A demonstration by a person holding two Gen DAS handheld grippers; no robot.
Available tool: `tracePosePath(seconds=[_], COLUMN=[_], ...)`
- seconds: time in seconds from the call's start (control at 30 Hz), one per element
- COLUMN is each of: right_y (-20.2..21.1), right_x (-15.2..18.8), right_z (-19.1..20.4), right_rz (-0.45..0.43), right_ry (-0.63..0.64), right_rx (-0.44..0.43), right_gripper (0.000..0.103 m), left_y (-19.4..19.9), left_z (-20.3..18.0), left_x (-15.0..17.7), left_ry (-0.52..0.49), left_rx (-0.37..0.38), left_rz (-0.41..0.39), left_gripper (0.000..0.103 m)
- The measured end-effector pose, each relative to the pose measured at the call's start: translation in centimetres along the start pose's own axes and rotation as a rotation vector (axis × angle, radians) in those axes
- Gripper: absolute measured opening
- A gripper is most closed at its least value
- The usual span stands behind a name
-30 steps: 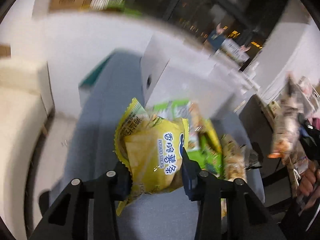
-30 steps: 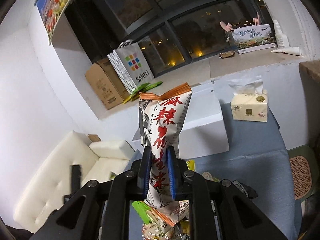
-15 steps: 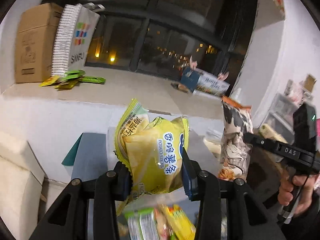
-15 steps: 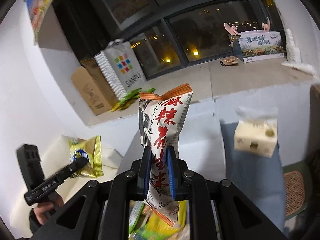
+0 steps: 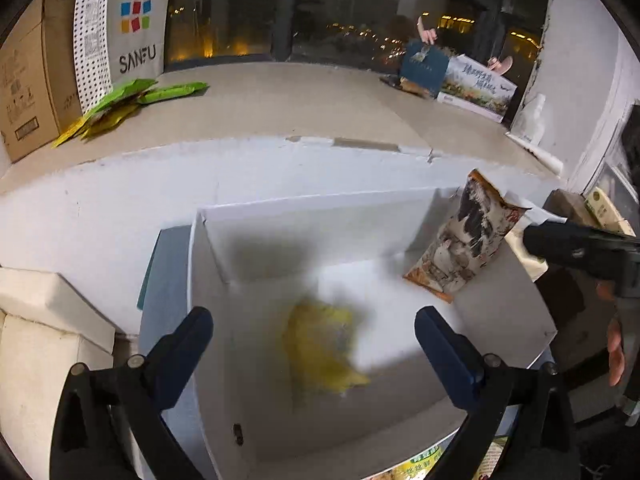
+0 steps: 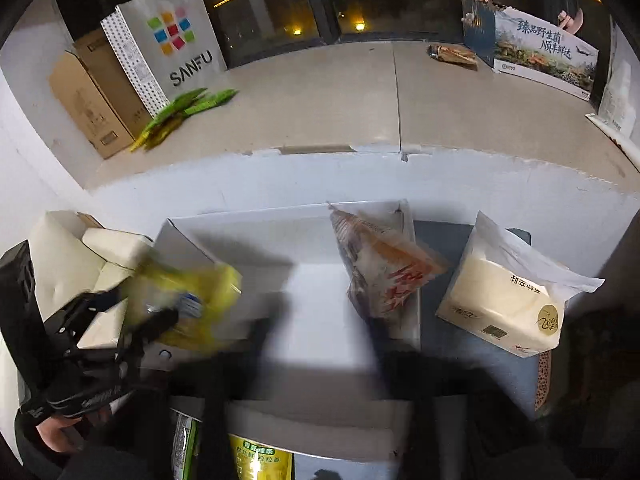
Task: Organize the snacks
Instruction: 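Drop the white-and-red bag into the white box with the right tool while the left drops the yellow chip bag, then grasp the black-and-white snack bag with the right tool while the left grasps the printed chip tube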
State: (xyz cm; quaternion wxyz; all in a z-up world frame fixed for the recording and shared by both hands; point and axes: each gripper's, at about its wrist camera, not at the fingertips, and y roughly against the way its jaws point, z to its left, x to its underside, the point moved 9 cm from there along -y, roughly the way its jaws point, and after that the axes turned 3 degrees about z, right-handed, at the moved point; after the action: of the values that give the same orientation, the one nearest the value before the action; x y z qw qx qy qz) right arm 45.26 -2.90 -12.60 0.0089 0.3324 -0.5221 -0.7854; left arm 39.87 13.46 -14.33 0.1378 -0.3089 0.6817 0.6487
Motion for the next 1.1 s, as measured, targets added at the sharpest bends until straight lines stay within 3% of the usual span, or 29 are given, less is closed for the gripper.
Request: tracePosePath(seconds=[0.17,0.3,0.47,0.6,0.77,0.93,1.1], right_y=[1.3,2.8,6.4,9.7,13.9,17.6,19.5], right_x=[-0.5,-0.5,0.4,2.4,6.9,13.5,19.7], right_z=[0.0,0.3,1.1,1.9,3.3,4.0,3.8], right_rz=[-0.075,-0.141,-0.243,-0.303,-0.366,-0.411,-0.452], right_ry=[0.011,0.039,0.043,0.107,0.153,0.174,0.154], right_rx=[0.019,0.047,-0.069,-0.052,-0.102,-0.114,-0.115], right_gripper=[0.103,0.103,0.103,0.103,0.103,0.103,0.103], left_y=[1.4,5.0,9.6,13.2,17.9,21.6,23.0], left_z=[-0.1,0.2,-0.5,-1.3,-2.3,-3.1,-3.7], left_x=[0.7,0.9,2.5,4.6,9.0,13.4,18.1], left_ry=[-0.029,-0.015,-0.066,-0.104,-0.118,-0.102,-0.091], left_rx=[-0.021,0.016,0.028,0.053,0.07,0.123,0.124], left_rz=[-0.033,-0.136,-0.246,-0.291,-0.333,-0.38,-0.361], left_gripper=[0.103,0.103,0.103,0.103,0.103,0.103,0.103])
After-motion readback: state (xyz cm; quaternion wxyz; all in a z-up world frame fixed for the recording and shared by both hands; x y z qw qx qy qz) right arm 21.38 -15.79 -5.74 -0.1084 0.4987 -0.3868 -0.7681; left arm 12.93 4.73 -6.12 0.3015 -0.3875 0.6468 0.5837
